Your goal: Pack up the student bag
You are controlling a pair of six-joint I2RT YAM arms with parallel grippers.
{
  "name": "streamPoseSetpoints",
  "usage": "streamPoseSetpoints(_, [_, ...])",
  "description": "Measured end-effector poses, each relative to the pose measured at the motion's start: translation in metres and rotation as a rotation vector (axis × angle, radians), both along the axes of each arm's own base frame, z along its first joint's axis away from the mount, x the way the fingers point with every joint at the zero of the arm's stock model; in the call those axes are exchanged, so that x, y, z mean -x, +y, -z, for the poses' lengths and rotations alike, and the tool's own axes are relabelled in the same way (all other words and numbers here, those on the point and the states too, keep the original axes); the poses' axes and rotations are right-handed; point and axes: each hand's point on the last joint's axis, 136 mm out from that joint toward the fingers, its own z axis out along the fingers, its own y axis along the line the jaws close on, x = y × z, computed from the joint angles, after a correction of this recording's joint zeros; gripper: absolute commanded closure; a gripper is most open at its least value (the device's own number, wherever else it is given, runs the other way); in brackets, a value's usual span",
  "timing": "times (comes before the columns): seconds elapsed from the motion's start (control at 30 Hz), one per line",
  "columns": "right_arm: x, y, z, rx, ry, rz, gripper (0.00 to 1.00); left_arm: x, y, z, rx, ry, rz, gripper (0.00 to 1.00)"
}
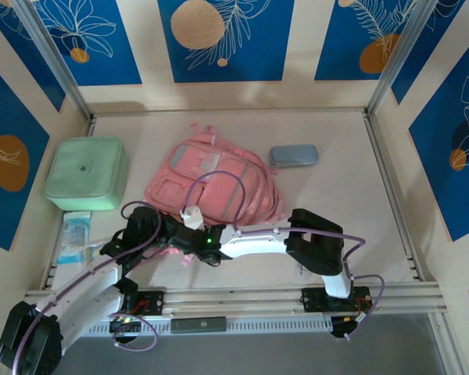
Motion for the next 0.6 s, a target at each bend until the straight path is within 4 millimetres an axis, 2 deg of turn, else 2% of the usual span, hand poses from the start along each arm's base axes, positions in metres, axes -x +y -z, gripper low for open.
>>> streamPoseSetpoints(0.27, [-0.007, -0.003, 0.005, 0.06, -0.077, -0.001, 0.76, 0.0, 0.0, 0.0, -0.001, -0.001, 0.002, 1.0])
streamPoseSetpoints(0.6, [-0.011, -0.005, 0.005, 0.133, -0.139, -0.056, 0.97, -0.002, 0.003, -0.001, -0.014, -0.008, -0.015, 1.0])
